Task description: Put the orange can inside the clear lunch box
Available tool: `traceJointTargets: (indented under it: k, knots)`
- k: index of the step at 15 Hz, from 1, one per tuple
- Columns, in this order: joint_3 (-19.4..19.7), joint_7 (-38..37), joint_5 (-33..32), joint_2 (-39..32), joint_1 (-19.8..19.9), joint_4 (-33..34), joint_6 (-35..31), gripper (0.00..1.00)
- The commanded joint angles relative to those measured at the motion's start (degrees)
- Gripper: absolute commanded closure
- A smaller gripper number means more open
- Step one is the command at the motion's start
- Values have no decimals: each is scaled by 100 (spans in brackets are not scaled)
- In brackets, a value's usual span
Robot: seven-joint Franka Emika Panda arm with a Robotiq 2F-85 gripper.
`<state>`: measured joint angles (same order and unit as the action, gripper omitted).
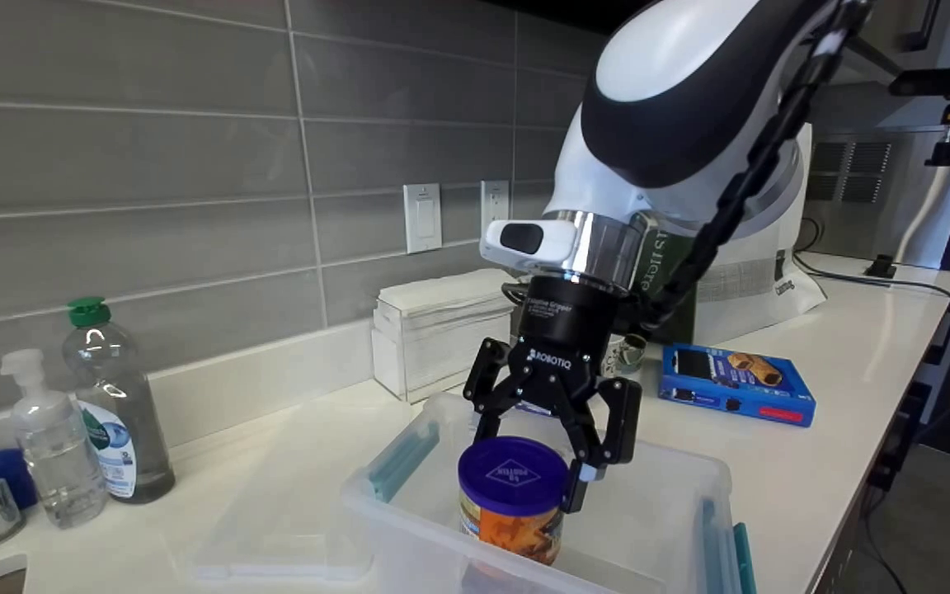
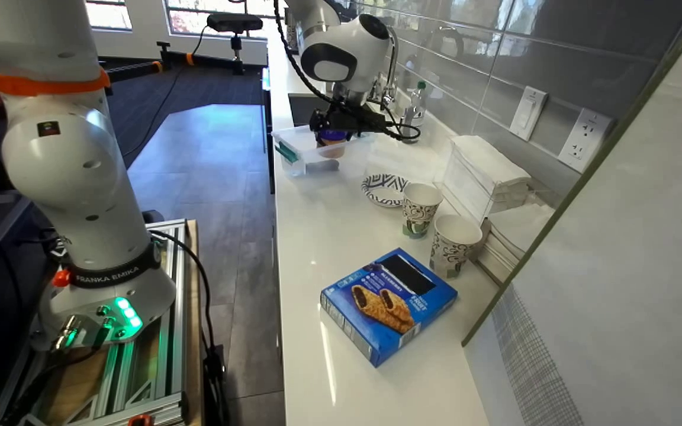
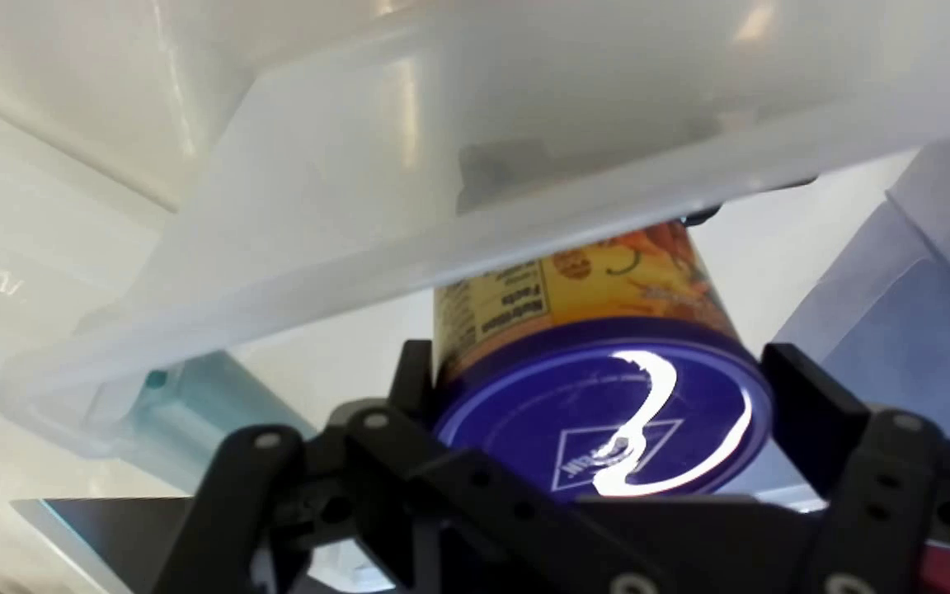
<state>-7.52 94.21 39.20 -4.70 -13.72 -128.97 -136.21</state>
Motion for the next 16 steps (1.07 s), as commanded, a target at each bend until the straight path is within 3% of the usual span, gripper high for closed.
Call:
traceJointTargets:
  k: [1, 14, 15, 16]
  knots:
    - [-237, 215, -2, -183, 186, 110, 154, 28]
    - [-449, 150, -613, -376, 276, 13, 40, 28]
    - [-454, 129, -665, -360, 282, 10, 51, 22]
    - [-465, 117, -694, -331, 290, 15, 79, 2]
